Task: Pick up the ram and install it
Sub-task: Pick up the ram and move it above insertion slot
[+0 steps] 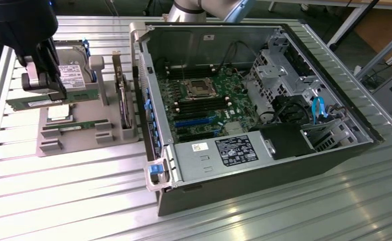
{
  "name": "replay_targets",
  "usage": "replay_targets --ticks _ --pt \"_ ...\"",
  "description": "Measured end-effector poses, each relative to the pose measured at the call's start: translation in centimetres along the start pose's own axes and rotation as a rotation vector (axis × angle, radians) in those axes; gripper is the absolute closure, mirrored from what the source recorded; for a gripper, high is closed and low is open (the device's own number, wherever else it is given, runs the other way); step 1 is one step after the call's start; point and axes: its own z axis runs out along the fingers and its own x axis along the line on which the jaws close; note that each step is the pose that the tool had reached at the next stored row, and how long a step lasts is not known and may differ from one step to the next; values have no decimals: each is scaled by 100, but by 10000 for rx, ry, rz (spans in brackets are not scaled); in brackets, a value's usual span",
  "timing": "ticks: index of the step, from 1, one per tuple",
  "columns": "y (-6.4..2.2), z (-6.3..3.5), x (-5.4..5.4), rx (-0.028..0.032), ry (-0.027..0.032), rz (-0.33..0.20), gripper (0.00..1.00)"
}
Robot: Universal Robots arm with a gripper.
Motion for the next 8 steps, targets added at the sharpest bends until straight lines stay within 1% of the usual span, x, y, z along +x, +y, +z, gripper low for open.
replay_targets --ticks 8 --pt "-1 -90 0 0 0 0 87"
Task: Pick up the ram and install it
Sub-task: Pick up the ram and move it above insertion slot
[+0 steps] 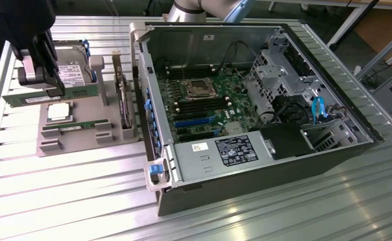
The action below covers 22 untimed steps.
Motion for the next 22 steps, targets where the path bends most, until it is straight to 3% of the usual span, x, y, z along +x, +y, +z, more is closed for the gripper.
replay_targets --ticks 13,14,22 --pt "-2 -199 0 -1 0 0 87" --pt "-4 -364 0 0 0 0 87" --pt "-5 -502 0 0 0 0 87"
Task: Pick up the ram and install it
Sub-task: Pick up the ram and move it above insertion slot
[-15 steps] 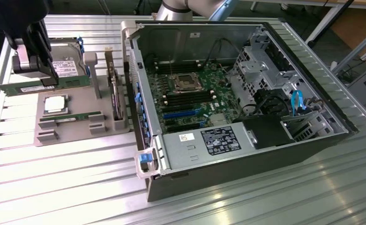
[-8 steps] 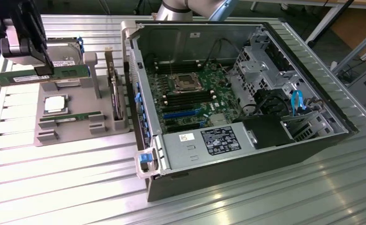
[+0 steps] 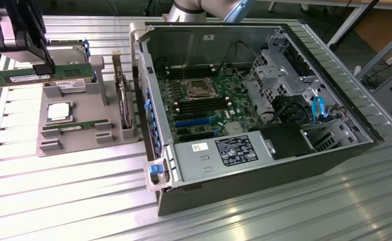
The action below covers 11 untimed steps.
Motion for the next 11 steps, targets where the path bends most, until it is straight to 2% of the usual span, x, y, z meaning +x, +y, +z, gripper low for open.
replay_targets --ticks 3,5,7,11 --pt "-1 -38 0 0 0 -1 87" --pt "-35 -197 2 -10 5 -1 87" --pt "-117 -196 7 -42 16 0 87" --pt "-215 -194 14 -82 29 0 87"
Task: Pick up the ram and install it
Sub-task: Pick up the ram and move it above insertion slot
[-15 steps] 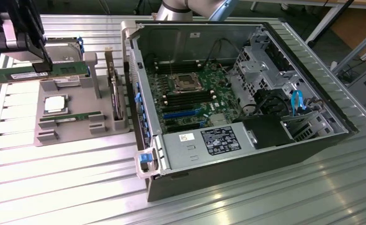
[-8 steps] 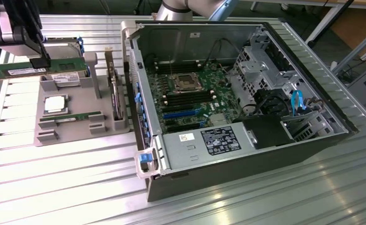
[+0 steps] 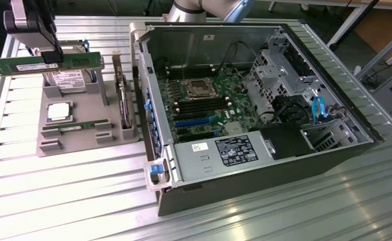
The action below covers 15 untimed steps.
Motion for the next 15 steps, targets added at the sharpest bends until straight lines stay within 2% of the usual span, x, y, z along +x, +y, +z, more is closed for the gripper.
replay_targets --ticks 8,13,15 --pt "-177 0 11 -66 15 0 87" --pt "-253 0 16 -94 17 0 87" --pt "-315 0 20 -119 17 0 87"
